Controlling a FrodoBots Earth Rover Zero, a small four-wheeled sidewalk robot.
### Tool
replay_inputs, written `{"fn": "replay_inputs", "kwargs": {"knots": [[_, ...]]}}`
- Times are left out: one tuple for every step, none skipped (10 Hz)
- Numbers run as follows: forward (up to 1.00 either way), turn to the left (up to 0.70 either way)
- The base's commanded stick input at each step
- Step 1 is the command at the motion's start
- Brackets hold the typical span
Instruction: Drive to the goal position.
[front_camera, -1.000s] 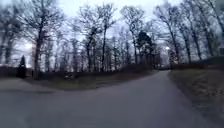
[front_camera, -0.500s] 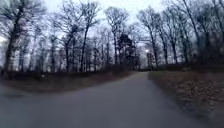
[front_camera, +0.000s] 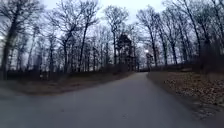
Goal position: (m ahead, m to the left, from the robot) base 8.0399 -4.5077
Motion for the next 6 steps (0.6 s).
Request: {"fn": "replay_inputs", "kwargs": {"knots": [[0.7,0.0],[0.7,0.0],[0.7,0.0],[0.7,0.0],[0.7,0.0],[0.7,0.0]]}}
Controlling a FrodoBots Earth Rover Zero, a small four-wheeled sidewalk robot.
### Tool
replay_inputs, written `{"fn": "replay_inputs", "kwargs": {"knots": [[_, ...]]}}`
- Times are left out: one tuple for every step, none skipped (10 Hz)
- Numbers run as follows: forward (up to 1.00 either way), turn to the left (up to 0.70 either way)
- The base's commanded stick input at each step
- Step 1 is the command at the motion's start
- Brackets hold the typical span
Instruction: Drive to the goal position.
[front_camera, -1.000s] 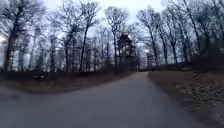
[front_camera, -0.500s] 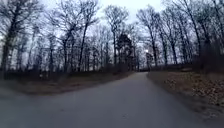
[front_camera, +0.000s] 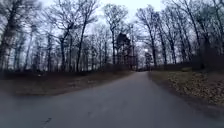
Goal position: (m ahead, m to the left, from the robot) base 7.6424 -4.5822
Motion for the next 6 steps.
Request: {"fn": "replay_inputs", "kwargs": {"knots": [[0.7,0.0],[0.7,0.0],[0.7,0.0],[0.7,0.0],[0.7,0.0],[0.7,0.0]]}}
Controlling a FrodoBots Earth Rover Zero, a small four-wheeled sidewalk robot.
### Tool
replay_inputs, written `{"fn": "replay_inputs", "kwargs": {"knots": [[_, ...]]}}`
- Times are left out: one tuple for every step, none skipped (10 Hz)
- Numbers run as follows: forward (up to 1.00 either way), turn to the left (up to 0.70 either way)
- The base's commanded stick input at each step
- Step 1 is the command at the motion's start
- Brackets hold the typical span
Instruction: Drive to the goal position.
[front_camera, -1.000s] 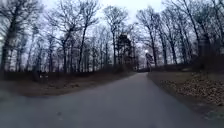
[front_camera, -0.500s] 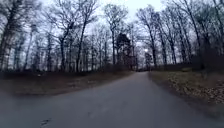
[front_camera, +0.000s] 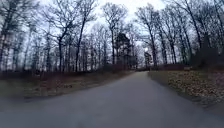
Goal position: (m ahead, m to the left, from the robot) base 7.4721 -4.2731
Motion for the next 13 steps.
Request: {"fn": "replay_inputs", "kwargs": {"knots": [[0.7,0.0],[0.7,-0.01],[0.7,-0.33],[0.7,-0.35],[0.7,-0.15],[0.7,0.0],[0.7,0.0],[0.7,0.0],[0.7,0.0],[0.7,0.0],[0.7,0.0],[0.7,0.0],[0.7,0.0]]}}
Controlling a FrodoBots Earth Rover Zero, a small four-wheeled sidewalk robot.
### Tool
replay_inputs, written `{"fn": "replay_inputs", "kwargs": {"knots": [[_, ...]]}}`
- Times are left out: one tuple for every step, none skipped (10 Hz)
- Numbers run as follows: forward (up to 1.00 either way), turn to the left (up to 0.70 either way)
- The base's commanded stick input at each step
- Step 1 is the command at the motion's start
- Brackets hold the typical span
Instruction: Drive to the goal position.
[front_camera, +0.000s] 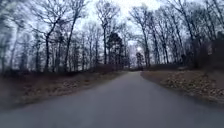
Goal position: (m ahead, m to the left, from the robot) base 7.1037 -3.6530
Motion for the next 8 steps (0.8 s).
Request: {"fn": "replay_inputs", "kwargs": {"knots": [[0.74,0.0],[0.83,0.0],[0.85,0.0],[0.85,0.0],[0.85,-0.15],[0.85,-0.34],[0.85,-0.17],[0.85,0.0]]}}
